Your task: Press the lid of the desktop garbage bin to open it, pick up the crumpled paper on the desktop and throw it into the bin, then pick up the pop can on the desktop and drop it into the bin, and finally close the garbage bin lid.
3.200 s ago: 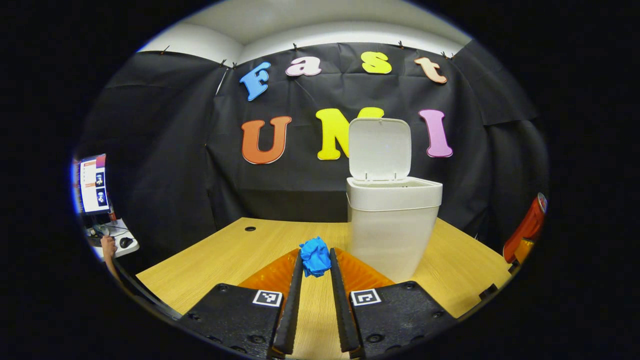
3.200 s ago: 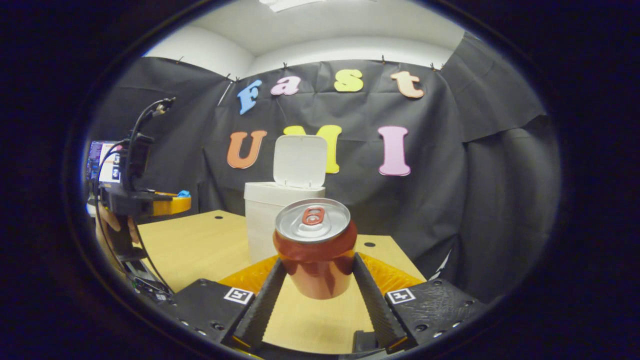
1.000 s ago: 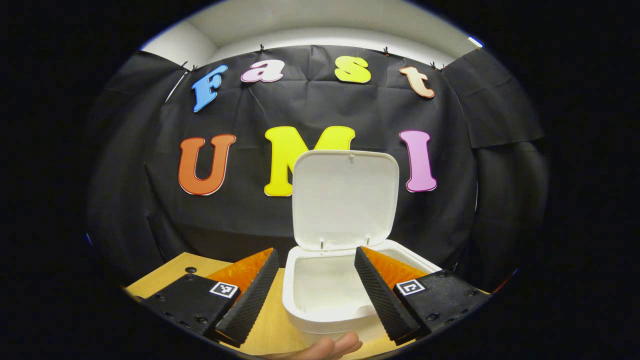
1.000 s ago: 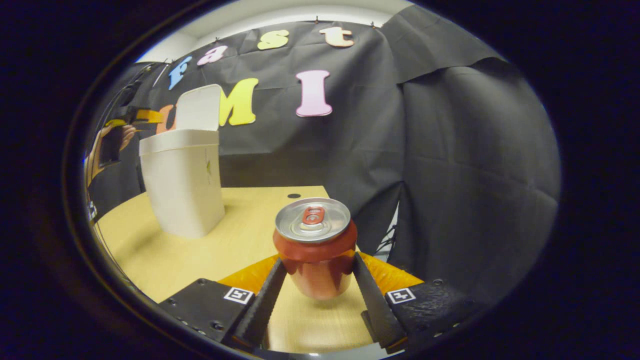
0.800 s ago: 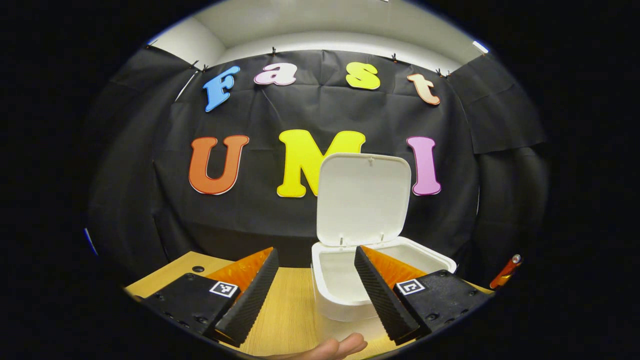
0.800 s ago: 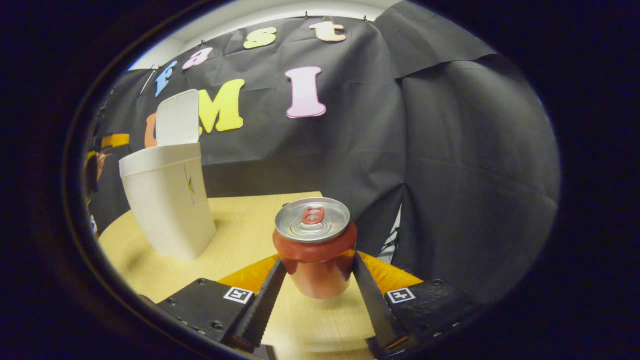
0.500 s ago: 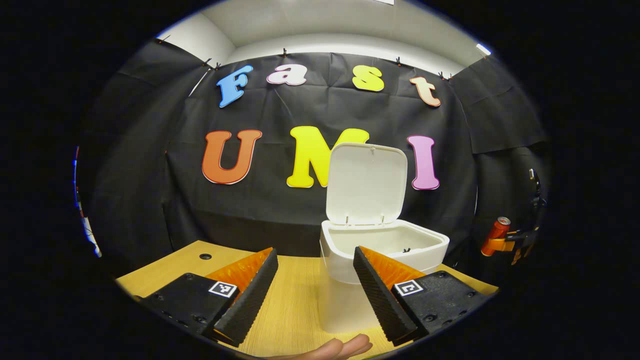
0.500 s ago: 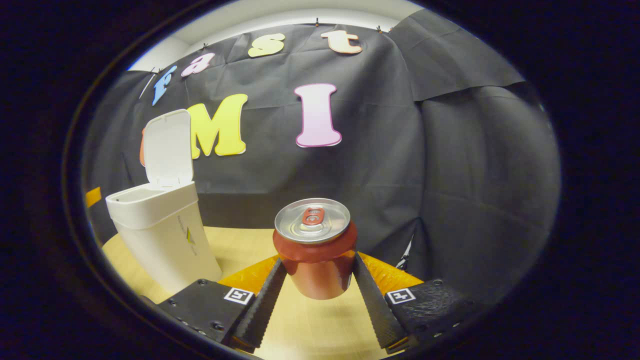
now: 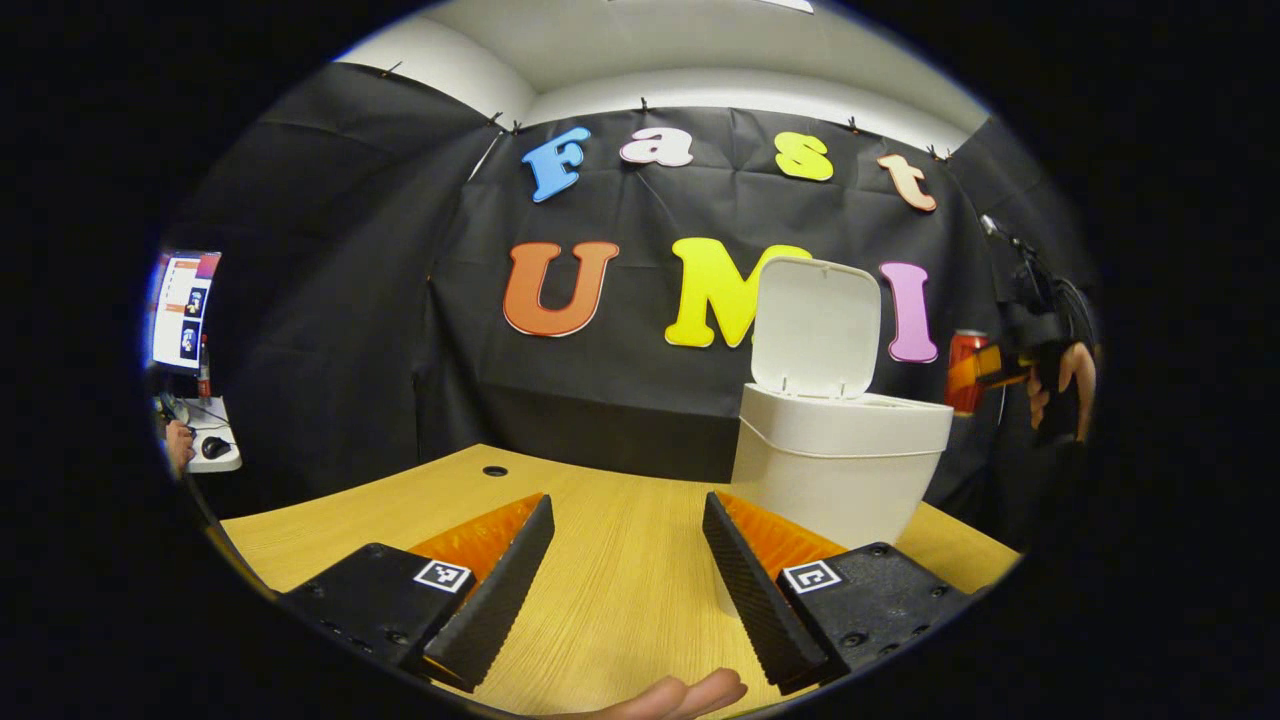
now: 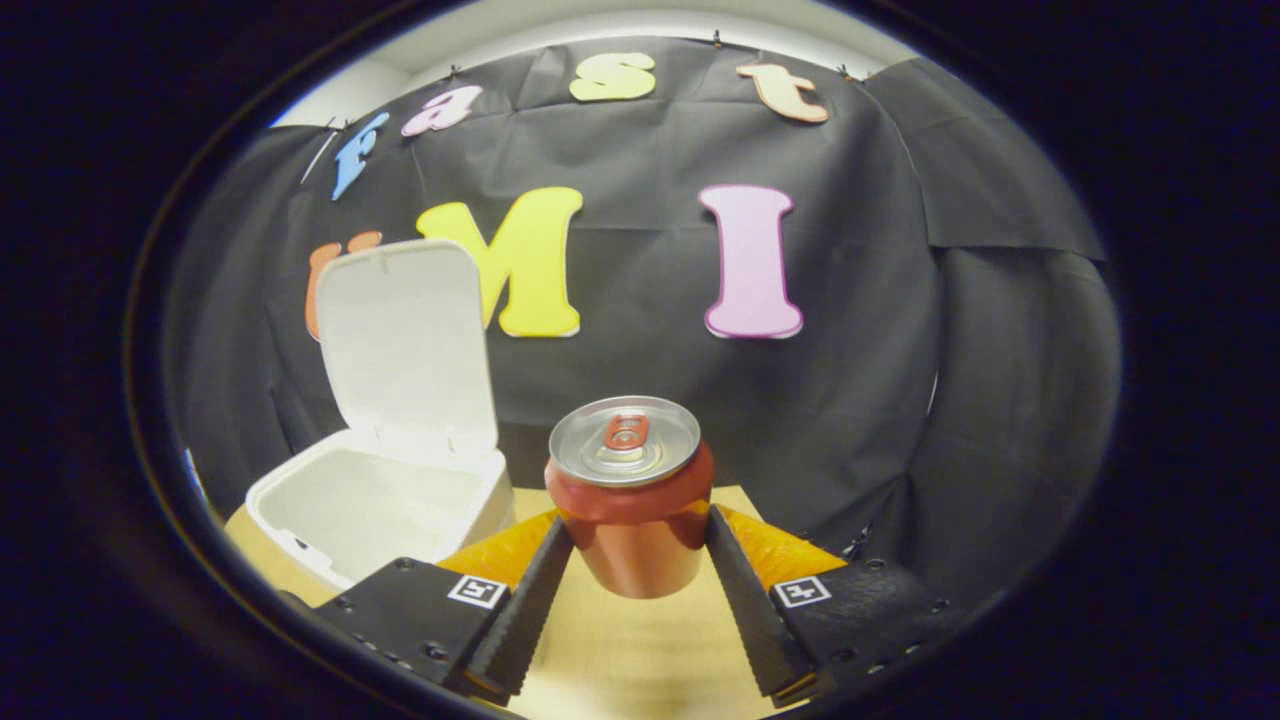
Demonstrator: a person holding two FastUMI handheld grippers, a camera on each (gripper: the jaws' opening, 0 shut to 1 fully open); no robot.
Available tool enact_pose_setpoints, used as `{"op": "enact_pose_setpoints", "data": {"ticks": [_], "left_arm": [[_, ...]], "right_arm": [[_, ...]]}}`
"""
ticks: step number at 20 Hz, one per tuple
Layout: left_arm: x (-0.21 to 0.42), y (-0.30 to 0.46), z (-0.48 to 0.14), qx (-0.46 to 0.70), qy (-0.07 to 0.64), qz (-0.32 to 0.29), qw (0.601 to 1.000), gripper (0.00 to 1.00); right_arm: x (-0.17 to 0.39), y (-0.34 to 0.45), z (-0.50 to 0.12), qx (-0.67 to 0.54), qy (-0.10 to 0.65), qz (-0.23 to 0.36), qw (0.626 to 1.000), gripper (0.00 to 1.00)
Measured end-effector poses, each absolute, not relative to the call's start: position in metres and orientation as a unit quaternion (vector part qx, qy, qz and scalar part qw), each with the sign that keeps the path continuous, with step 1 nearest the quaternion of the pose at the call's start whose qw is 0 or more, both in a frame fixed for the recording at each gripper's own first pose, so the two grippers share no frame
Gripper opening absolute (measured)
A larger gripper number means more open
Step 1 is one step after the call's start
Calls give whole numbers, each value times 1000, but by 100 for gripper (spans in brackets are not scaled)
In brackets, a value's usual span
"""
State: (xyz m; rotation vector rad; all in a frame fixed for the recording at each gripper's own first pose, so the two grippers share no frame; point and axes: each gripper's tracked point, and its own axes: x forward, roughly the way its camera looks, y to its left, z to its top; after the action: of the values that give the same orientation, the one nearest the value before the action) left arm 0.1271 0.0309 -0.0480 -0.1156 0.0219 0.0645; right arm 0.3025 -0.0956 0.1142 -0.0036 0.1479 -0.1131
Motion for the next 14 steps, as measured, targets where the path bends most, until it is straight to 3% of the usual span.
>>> {"op": "enact_pose_setpoints", "data": {"ticks": [6,14], "left_arm": [[122,11,-68,-51,23,-12,998,98],[120,11,-89,-29,29,-45,998,97]], "right_arm": [[292,-6,179,-5,66,-33,997,81],[316,88,160,43,104,1,994,82]]}}
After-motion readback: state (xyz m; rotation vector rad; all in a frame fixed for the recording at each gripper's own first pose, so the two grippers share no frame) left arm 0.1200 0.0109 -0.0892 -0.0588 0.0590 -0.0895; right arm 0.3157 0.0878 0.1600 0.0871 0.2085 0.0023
